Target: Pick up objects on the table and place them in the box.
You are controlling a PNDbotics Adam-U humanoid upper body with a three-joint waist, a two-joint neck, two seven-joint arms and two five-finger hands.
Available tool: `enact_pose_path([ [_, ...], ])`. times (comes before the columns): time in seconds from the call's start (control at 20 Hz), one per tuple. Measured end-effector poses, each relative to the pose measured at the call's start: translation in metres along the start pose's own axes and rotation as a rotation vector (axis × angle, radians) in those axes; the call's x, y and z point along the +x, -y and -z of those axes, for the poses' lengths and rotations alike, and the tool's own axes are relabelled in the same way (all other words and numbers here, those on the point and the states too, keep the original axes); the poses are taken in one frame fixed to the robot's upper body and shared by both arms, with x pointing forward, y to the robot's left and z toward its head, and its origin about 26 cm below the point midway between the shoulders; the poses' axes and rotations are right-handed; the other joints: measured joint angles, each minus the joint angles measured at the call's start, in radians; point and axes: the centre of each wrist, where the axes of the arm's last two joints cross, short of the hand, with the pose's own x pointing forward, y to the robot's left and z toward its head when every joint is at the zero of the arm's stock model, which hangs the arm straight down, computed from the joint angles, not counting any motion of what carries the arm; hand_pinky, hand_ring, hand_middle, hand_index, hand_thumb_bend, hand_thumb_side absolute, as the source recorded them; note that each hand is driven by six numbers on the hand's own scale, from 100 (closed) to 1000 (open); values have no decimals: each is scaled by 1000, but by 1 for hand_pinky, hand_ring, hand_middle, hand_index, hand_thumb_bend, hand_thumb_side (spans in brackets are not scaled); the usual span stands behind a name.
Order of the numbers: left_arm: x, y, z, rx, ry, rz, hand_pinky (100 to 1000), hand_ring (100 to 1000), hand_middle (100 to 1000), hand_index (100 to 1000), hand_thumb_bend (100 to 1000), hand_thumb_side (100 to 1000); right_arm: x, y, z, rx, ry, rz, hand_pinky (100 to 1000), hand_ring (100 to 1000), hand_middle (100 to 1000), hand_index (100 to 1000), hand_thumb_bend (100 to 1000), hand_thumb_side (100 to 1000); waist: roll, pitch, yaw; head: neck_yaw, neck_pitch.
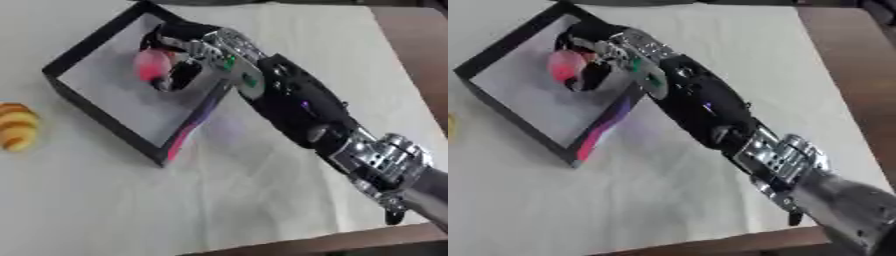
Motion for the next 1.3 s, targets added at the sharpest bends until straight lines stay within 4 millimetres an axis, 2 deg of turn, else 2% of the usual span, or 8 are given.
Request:
enact_pose_path([
  [0.1, 0, 0, -1, 1, -2, -1, 897, 921, 931, 821, 133, 732, 0, 4, -2, -11, 4, 7, 924, 914, 793, 897, 262, 409, 0, 0, -4, 1, 0],
  [0.25, -1, 0, -1, 1, -2, 1, 897, 921, 931, 822, 133, 731, -2, 16, -10, -52, 9, 18, 932, 921, 800, 905, 245, 419, 0, 0, -7, 5, 0],
  [0.6, -2, -1, -3, 13, -7, 6, 896, 921, 932, 822, 136, 728, 3, 65, -41, -215, 54, 73, 931, 913, 790, 904, 151, 357, 0, 0, -19, 10, 0],
  [0.65, -2, -1, -3, 16, -8, 6, 896, 921, 932, 822, 136, 728, 4, 72, -46, -237, 62, 83, 931, 913, 791, 905, 189, 319, 0, 0, -22, 11, 0],
  [0.9, -2, -1, -3, 24, -7, 6, 895, 920, 931, 822, 135, 728, 11, 100, -68, -300, 107, 107, 932, 913, 792, 900, 162, 300, 0, 0, -29, 17, -3],
  [1.0, -2, -1, -3, 24, -7, 6, 894, 920, 931, 821, 136, 727, 12, 104, -72, -309, 118, 126, 924, 902, 779, 889, 136, 193, 0, 0, -30, 16, -8],
  [1.1, -2, -1, -3, 26, -6, 5, 894, 920, 931, 820, 136, 729, 12, 111, -79, -348, 117, 144, 924, 900, 775, 887, 114, 142, 0, 0, -32, 14, -8],
  [1.3, -3, -2, -5, 28, -16, 12, 894, 920, 931, 820, 137, 732, 9, 132, -111, -479, 108, 157, 918, 890, 757, 872, 100, 100, 0, 0, -44, 21, -9],
])
